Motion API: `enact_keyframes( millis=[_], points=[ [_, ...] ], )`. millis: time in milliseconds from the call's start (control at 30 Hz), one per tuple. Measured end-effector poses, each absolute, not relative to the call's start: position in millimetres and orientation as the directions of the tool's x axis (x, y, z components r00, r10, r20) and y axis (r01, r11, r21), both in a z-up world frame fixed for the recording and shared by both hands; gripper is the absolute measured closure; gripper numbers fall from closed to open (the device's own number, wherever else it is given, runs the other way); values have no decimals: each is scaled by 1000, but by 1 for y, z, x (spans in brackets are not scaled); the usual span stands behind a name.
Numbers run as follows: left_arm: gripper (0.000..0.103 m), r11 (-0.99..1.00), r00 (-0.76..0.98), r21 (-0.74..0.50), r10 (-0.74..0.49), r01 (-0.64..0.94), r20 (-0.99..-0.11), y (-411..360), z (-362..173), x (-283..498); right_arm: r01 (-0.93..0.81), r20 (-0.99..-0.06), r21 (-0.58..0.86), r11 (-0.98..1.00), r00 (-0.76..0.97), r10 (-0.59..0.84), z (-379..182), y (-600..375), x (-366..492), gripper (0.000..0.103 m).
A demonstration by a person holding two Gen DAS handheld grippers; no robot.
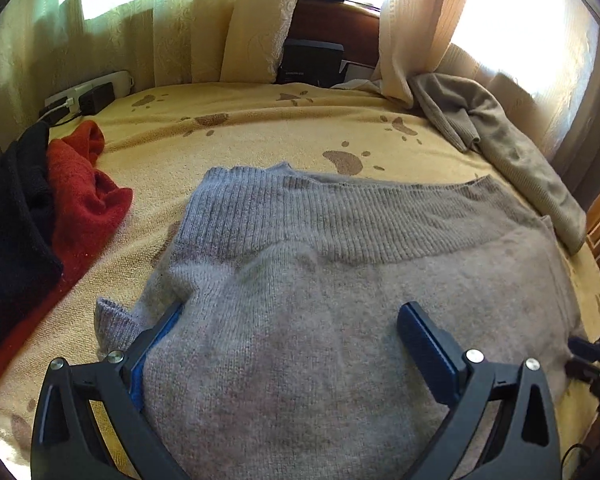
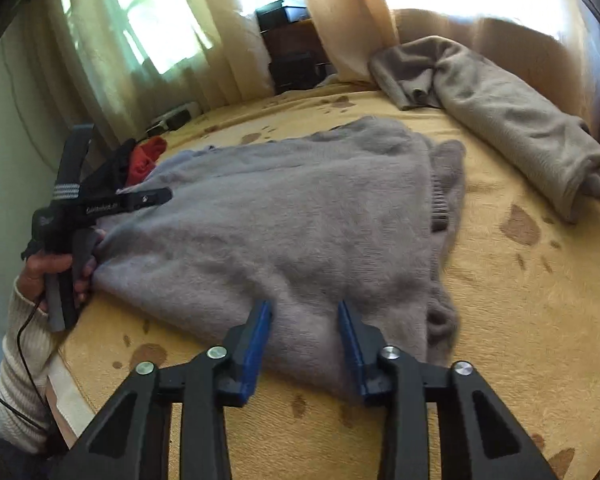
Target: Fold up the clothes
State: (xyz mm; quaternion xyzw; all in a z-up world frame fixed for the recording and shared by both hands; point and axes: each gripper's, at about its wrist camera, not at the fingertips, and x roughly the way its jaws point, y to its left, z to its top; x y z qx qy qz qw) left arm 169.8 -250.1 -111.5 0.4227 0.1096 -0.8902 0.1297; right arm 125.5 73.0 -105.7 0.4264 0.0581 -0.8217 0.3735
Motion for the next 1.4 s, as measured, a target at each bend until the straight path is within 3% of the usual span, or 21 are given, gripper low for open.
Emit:
enact_keyframes(
  millis=[33, 267, 433, 500, 567, 633, 700, 833, 967, 1000, 1233, 1400],
  points=[
    [0, -944, -607, -83, -137, 320, -783, -250, -112, 170, 664, -748, 214, -716, -360, -558, -107, 79, 124, 74],
    [0, -932, -636, -170, -79, 320, -767, -264, -106, 193, 696, -769, 81, -713, -411, -489, -105, 78, 136, 75],
    [0, -907, -673, -263, -30, 329, -739, -279, -98, 218, 694, -763, 111, -711, -399, -509, -104, 84, 132, 72],
    [0, -905, -686, -277, -23, 324, -728, -280, -96, 228, 670, -777, 107, -735, -405, -482, -98, 78, 133, 63],
    [0, -916, -690, -257, -30, 309, -723, -274, -95, 234, 677, -745, 105, -728, -431, -509, -84, 67, 141, 30],
    [0, -928, -692, -230, -39, 292, -720, -266, -94, 238, 699, -688, 68, -712, -484, -541, -66, 51, 153, 21],
    [0, -951, -690, -171, -56, 257, -722, -254, -93, 241, 721, -654, -1, -693, -524, -545, -54, 28, 163, 21],
    [0, -983, -677, -25, -106, 180, -729, -230, -93, 245, 748, -708, -100, -656, -517, -482, -62, -14, 164, 21],
    [0, -989, -676, 30, -122, 147, -727, -228, -93, 252, 770, -842, -33, -637, -365, -398, -104, -19, 149, 19],
    [0, -988, -663, 37, -127, 148, -737, -232, -96, 251, 774, -839, -28, -632, -361, -406, -106, -12, 151, 19],
    [0, -962, -621, -153, -20, 224, -783, -293, -111, 248, 791, -830, -39, -610, -365, -421, -111, 12, 161, 14],
    [0, -886, -692, -394, 125, 245, -711, -321, -110, 276, 779, -811, -31, -626, -386, -440, -105, 9, 165, 11]
  ],
)
